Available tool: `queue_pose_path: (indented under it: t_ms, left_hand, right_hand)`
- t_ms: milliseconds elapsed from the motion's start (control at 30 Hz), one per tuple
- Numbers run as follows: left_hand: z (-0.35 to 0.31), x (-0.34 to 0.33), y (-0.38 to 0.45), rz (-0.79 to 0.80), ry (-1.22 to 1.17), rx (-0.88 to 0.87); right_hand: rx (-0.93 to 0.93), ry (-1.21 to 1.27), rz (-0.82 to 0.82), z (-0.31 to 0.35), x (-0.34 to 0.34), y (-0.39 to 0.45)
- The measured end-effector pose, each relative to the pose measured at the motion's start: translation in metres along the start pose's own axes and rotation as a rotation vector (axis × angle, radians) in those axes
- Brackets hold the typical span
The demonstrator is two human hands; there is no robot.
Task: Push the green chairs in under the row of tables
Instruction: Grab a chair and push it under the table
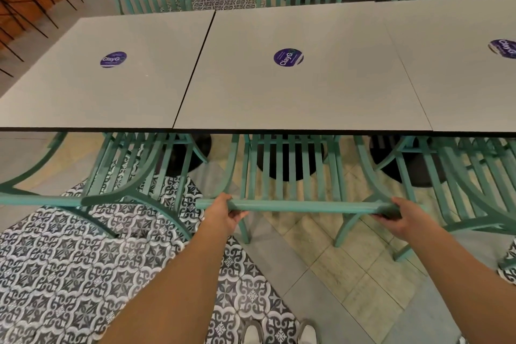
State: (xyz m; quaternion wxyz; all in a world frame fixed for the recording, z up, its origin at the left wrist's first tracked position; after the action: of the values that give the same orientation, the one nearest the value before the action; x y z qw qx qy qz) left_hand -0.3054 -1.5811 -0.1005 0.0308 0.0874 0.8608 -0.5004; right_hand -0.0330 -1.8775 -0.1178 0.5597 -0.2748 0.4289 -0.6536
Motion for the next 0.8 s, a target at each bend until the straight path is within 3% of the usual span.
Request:
queue_pose_path:
  t_ms: [500, 800]
  left_hand:
    - [0.001, 0.001, 0.003, 0.02, 0.005, 0.006]
    - [-0.001, 0.028, -0.011, 0.054, 0.235, -0.122]
  right_hand:
    - [-0.001, 0.011, 0.012, 0.001, 0.001, 0.005]
    - [0.119, -0.095, 0.154, -0.002, 0.044, -0.018]
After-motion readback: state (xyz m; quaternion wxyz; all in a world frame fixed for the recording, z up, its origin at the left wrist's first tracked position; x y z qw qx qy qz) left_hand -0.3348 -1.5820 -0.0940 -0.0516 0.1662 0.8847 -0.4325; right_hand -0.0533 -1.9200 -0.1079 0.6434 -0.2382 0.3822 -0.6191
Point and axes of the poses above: each hand's wrist, its own y-axis towards the middle knuckle, its own x-axis out of the back of the hand, z = x × y, the point moved 7 cm from there along y, towards the middle knuckle, and after that the axes turned 3 degrees about y, right-handed, at the moved point
